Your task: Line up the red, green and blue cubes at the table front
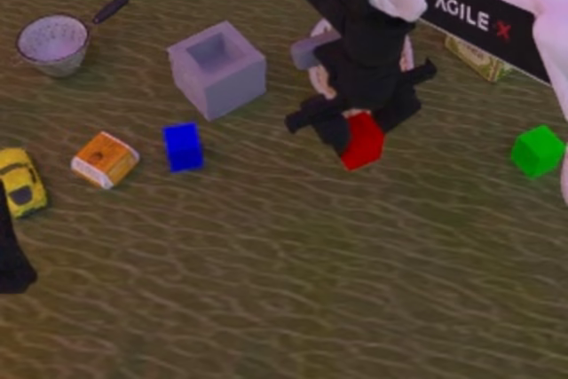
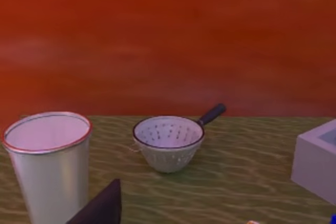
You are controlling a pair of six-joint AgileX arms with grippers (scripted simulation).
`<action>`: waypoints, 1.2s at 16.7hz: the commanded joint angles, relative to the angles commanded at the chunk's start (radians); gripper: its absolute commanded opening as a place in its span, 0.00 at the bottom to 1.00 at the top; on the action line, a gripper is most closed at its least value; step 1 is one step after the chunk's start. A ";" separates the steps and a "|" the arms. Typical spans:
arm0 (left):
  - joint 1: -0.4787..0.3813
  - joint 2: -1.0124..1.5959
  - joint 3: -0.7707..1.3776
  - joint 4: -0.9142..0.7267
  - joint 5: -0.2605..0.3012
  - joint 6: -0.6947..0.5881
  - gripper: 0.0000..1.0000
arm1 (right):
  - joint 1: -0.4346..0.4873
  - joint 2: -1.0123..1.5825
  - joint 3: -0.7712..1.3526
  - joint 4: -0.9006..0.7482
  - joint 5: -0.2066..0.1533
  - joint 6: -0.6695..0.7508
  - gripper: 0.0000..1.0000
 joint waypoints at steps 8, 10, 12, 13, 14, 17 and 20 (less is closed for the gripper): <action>0.000 0.000 0.000 0.000 0.000 0.000 1.00 | 0.153 -0.029 -0.033 -0.008 0.009 0.287 0.00; 0.000 0.000 0.000 0.000 0.000 0.000 1.00 | 0.222 -0.047 -0.056 -0.011 0.013 0.432 0.00; 0.000 0.000 0.000 0.000 0.000 0.000 1.00 | 0.294 -0.066 -0.082 -0.014 0.016 0.584 0.00; 0.000 0.000 0.000 0.000 0.000 0.000 1.00 | 0.329 -0.076 -0.094 -0.015 0.018 0.657 0.00; 0.000 0.000 0.000 0.000 0.000 0.000 1.00 | 0.362 -0.086 -0.106 -0.015 0.019 0.724 0.00; 0.000 0.000 0.000 0.000 0.000 0.000 1.00 | 0.439 -0.119 -0.137 -0.010 0.024 0.868 0.00; 0.000 0.000 0.000 0.000 0.000 0.000 1.00 | 0.469 -0.134 -0.149 -0.006 0.026 0.916 0.00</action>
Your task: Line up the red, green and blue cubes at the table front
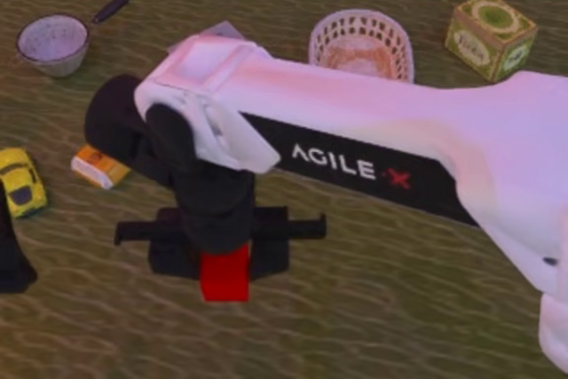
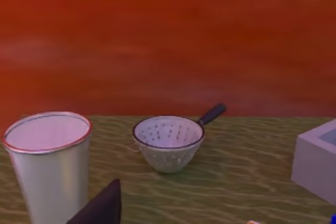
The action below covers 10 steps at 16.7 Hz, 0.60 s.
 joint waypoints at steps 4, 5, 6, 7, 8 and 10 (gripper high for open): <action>0.000 0.000 0.000 0.000 0.000 0.000 1.00 | -0.004 0.004 0.003 0.000 -0.002 0.000 0.00; 0.000 0.000 0.000 0.000 0.000 0.000 1.00 | -0.004 0.005 0.000 0.004 -0.001 0.000 0.00; 0.000 0.000 0.000 0.000 0.000 0.000 1.00 | -0.003 0.007 -0.013 0.017 -0.001 -0.001 0.00; 0.000 0.000 0.000 0.000 0.000 0.000 1.00 | -0.003 0.011 -0.034 0.041 0.000 -0.001 0.00; 0.000 0.000 0.000 0.000 0.000 0.000 1.00 | -0.004 0.017 -0.060 0.074 0.000 0.001 0.00; 0.000 0.000 0.000 0.000 0.000 0.000 1.00 | -0.002 0.031 -0.119 0.159 0.000 0.002 0.00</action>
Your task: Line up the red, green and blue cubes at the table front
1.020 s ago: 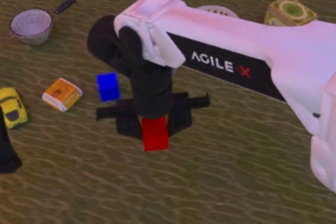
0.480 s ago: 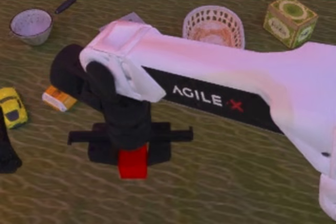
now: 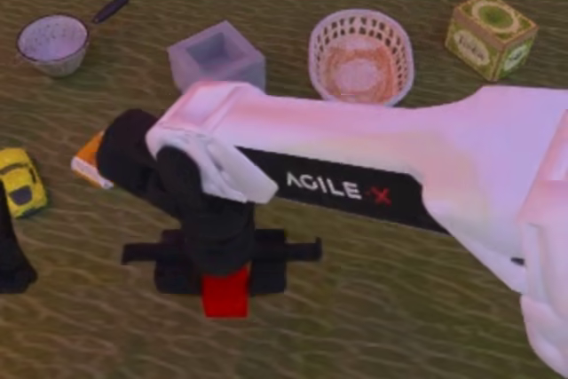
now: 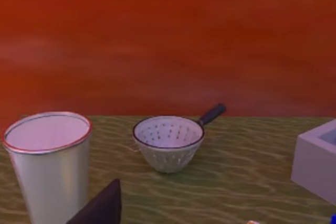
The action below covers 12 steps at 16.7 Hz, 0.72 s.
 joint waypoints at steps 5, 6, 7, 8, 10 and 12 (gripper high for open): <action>0.000 0.000 0.000 0.000 0.000 0.000 1.00 | 0.004 0.020 -0.073 0.085 0.000 0.001 0.00; 0.000 0.000 0.000 0.000 0.000 0.000 1.00 | 0.004 0.020 -0.073 0.085 0.000 0.001 0.00; 0.000 0.000 0.000 0.000 0.000 0.000 1.00 | 0.004 0.020 -0.073 0.085 0.000 0.001 0.00; 0.000 0.000 0.000 0.000 0.000 0.000 1.00 | 0.004 0.020 -0.073 0.085 0.000 0.001 0.08; 0.000 0.000 0.000 0.000 0.000 0.000 1.00 | 0.004 0.020 -0.073 0.085 0.000 0.001 0.23; 0.000 0.000 0.000 0.000 0.000 0.000 1.00 | 0.004 0.020 -0.073 0.085 0.000 0.001 0.38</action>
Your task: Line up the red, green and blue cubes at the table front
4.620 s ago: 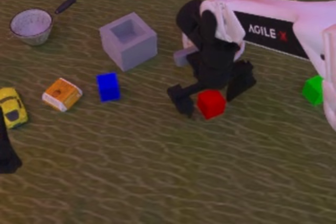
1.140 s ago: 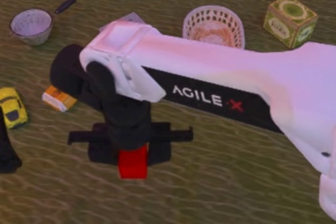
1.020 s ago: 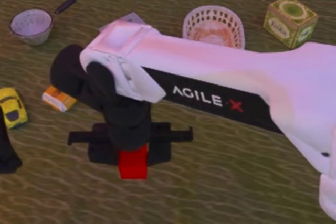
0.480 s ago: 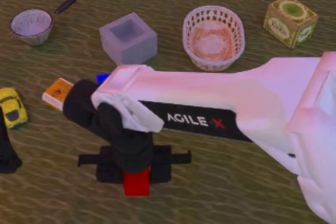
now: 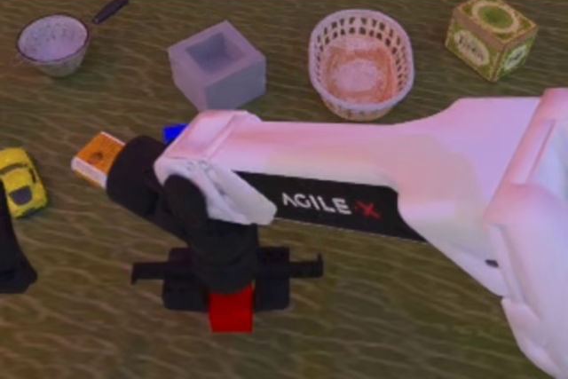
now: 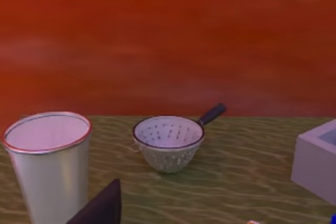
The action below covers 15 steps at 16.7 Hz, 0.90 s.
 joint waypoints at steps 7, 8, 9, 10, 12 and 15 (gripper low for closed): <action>0.000 0.000 0.000 0.000 0.000 0.000 1.00 | 0.000 0.000 0.000 0.000 0.000 0.000 0.90; 0.000 0.000 0.000 0.000 0.000 0.000 1.00 | 0.000 0.000 0.000 0.000 0.000 0.000 0.98; 0.000 0.000 0.000 0.000 0.000 0.000 1.00 | 0.000 0.000 0.000 0.000 0.000 0.000 1.00; 0.000 0.000 0.000 0.000 0.000 0.000 1.00 | 0.000 0.000 0.000 0.000 0.000 0.000 1.00; 0.000 0.000 0.000 0.000 0.000 0.000 1.00 | 0.000 0.000 0.000 0.000 0.000 0.000 1.00; 0.000 0.000 0.000 0.000 0.000 0.000 1.00 | 0.000 0.000 0.000 0.000 0.000 0.000 1.00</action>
